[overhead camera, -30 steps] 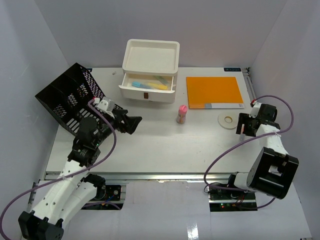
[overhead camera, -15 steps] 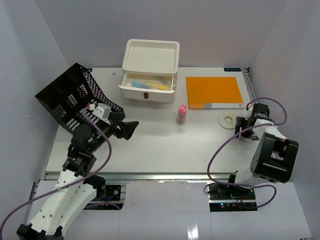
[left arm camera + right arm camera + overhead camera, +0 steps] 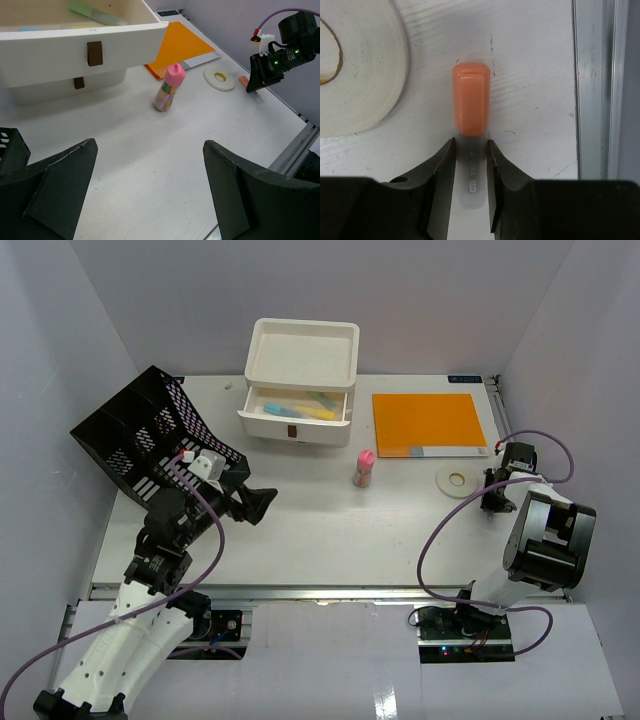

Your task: Organize the desk

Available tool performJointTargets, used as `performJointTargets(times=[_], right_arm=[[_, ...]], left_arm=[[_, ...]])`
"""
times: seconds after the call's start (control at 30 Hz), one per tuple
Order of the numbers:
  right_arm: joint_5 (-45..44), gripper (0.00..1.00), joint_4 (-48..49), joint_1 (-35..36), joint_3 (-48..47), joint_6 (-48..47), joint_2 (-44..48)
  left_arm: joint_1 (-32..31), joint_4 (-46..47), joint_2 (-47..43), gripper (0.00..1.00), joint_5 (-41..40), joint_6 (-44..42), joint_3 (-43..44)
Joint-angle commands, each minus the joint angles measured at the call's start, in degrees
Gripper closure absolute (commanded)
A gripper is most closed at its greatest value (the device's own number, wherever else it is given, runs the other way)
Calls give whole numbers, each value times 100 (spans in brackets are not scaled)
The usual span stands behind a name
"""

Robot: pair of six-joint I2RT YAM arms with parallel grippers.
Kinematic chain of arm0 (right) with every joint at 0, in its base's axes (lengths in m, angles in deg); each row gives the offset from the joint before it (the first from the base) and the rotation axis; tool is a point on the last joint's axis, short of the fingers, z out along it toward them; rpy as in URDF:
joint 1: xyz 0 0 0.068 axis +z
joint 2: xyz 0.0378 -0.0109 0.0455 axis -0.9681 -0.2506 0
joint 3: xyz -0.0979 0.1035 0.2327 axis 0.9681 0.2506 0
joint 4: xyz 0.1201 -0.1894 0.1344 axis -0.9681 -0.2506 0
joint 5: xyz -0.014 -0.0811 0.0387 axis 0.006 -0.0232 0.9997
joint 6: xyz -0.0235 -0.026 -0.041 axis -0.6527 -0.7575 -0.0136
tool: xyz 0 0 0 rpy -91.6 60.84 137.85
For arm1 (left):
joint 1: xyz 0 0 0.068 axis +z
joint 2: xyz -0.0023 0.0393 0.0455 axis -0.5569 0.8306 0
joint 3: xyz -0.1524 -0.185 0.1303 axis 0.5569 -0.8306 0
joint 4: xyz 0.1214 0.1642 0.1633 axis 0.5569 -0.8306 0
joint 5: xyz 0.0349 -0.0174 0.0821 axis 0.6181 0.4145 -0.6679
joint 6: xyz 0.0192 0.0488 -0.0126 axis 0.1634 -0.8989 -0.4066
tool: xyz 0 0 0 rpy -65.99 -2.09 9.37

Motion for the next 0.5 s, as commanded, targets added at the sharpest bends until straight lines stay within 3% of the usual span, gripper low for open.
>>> performJointTargets(times=[0.0, 0.27, 0.47], right_arm=[[244, 82, -92, -1, 200, -11, 134], [1356, 92, -85, 137, 271, -822, 1573], [2645, 92, -791, 1427, -554, -2763, 2286]], left_arm=[[36, -84, 49, 2, -62, -76, 13], [77, 57, -109, 2, -87, -69, -104], [79, 93, -9, 2, -39, -60, -155]])
